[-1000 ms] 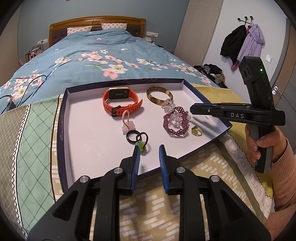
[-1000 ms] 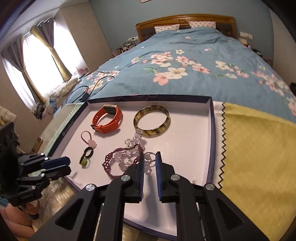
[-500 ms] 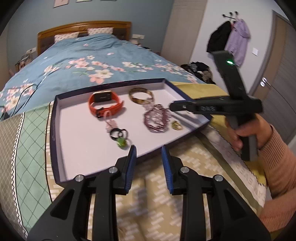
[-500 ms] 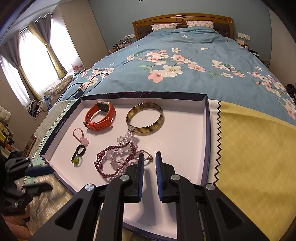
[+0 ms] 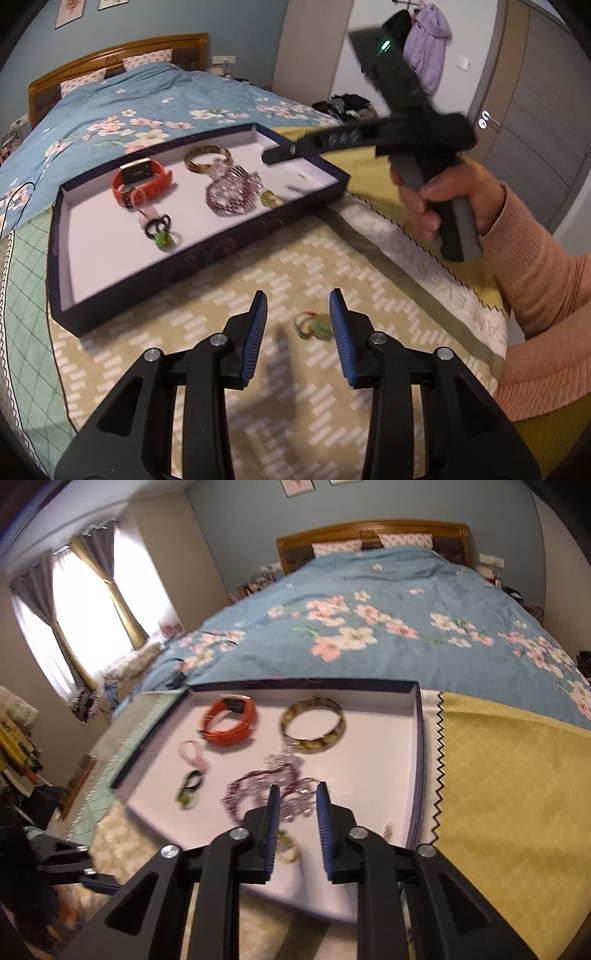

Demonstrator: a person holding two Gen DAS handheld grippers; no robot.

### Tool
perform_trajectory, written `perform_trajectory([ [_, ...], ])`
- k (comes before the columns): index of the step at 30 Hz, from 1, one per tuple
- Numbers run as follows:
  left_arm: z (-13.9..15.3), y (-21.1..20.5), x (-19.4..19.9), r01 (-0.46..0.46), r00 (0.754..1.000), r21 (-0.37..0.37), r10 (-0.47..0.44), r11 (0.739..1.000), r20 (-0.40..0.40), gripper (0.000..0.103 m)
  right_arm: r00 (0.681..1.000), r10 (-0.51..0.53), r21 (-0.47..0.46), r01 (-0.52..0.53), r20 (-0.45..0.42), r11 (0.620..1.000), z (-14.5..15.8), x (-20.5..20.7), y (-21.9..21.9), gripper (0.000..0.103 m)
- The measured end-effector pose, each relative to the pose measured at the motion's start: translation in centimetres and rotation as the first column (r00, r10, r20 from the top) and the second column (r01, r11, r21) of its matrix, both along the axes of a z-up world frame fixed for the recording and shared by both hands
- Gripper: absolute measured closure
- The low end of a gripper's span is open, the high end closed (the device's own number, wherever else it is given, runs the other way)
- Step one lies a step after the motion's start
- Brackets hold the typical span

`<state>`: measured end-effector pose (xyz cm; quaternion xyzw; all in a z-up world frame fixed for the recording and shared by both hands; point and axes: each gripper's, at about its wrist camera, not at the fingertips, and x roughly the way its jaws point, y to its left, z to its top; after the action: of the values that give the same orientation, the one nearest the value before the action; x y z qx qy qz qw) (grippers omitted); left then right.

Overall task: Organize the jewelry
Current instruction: 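Withdraw the left tool while the right tool moves to the green-bead ring on the bedspread, then close the right tool on the small green-bead ring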

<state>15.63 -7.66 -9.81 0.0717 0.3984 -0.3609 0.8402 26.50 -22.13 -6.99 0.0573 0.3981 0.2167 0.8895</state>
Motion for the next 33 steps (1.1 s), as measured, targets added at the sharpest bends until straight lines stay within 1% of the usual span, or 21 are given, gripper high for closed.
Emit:
perform_trajectory([
  [3, -0.6, -0.4, -0.5, 0.007, 1.000, 0.025, -0.007, 1.000, -0.008, 0.068, 0.999, 0.042, 0.012, -0.042, 0.032, 0.999, 0.8, -2.3, 0.3, 0.079],
  [5, -0.9, -0.4, -0.5, 0.003, 1.000, 0.031, -0.003, 1.000, -0.020, 0.068, 0.997, 0.067, 0.019, -0.068, 0.036, 0.998, 0.9, -3.7, 0.6, 0.078],
  [8, -1.2, -0.3, -0.5, -0.008, 0.999, 0.038, 0.009, 0.999, -0.032, 0.069, 0.994, 0.107, 0.020, -0.108, 0.023, 0.994, 0.6, -5.6, 1.2, 0.078],
  [14, -1.4, 0.2, -0.7, -0.044, 0.999, 0.065, 0.046, 0.997, -0.029, 0.070, 0.985, 0.172, 0.007, -0.172, -0.009, 0.985, -0.6, -8.1, 2.6, 0.077],
  [21, -1.3, 1.4, -0.9, -0.094, 0.995, 0.061, 0.096, 0.994, -0.034, 0.071, 0.967, 0.252, -0.016, -0.253, -0.031, 0.967, -1.4, -10.6, 4.6, 0.078],
  [26, -1.3, 1.9, -1.1, -0.115, 0.992, 0.052, 0.117, 0.992, -0.039, 0.071, 0.962, 0.270, -0.036, -0.272, -0.046, 0.962, -2.0, -11.5, 5.8, 0.078],
  [33, -1.3, 2.2, -1.3, -0.139, 0.989, 0.045, 0.141, 0.989, -0.043, 0.071, 0.965, 0.251, -0.044, -0.254, -0.070, 0.966, -2.7, -11.6, 6.3, 0.078],
])
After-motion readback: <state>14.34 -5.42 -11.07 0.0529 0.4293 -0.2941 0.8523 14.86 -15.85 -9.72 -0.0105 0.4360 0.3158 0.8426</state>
